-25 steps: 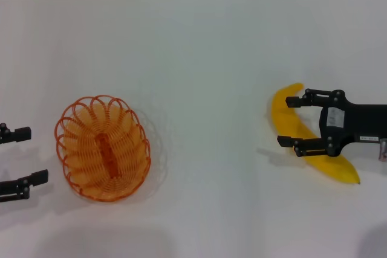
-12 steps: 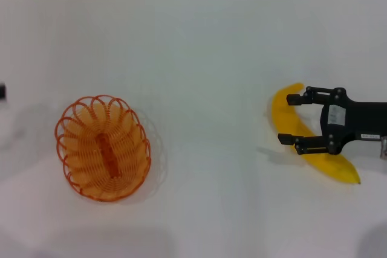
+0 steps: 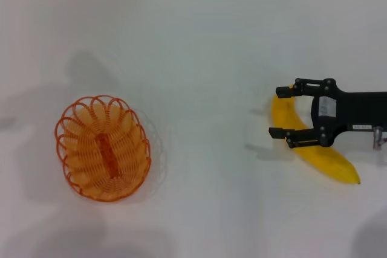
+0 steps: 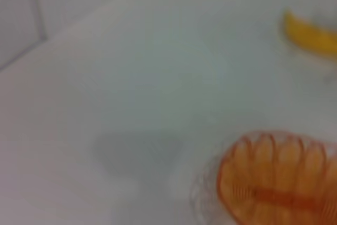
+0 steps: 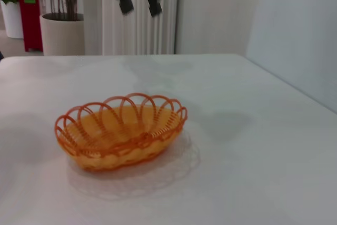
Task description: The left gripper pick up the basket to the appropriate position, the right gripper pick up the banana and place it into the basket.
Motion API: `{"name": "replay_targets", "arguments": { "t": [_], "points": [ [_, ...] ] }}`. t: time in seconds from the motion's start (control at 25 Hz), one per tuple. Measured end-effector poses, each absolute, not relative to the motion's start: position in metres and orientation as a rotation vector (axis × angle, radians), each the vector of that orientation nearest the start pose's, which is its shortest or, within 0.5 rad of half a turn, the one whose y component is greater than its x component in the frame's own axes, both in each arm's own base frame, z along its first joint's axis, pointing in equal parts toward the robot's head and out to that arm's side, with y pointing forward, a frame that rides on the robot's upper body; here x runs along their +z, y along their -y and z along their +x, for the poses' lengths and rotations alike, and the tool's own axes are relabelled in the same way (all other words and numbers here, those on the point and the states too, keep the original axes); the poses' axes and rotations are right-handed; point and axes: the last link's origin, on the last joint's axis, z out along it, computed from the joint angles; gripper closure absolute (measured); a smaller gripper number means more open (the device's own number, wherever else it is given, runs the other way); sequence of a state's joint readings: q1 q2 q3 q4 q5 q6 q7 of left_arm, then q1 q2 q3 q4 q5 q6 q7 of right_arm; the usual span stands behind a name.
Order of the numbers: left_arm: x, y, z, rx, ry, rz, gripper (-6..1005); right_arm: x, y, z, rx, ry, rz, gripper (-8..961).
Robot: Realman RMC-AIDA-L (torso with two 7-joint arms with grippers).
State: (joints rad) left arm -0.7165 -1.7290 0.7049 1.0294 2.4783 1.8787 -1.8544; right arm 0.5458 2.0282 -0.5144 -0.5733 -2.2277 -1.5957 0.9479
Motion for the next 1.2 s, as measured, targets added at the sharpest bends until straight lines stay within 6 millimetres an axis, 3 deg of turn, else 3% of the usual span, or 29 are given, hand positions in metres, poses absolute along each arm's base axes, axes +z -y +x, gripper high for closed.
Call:
{"name": "replay_targets", "arguments": {
  "t": [0.16, 0.32, 0.6, 0.8, 1.2],
  "points": [
    [0.162, -0.379, -0.228, 0.354, 0.405, -2.761, 125, 0.010, -0.320, 0.291, 0.490, -0.156, -2.797, 120],
    [0.136, -0.379, -0.217, 0.421, 0.226, -2.788, 125, 0.010, -0.320, 0.291, 0.494, -0.156, -2.800, 120],
    [0.090, -0.390, -0.217, 0.552, 0.120, -2.753, 126, 0.010, -0.322, 0.289, 0.496, -0.153, -2.802, 120],
    [0.063, -0.398, -0.218, 0.520, 0.072, -2.788, 126, 0.010, -0.322, 0.289, 0.497, -0.153, -2.802, 120],
    [0.038, -0.404, -0.223, 0.419, 0.072, -2.859, 127, 0.009, -0.323, 0.287, 0.499, -0.150, -2.803, 119]
  ]
}}
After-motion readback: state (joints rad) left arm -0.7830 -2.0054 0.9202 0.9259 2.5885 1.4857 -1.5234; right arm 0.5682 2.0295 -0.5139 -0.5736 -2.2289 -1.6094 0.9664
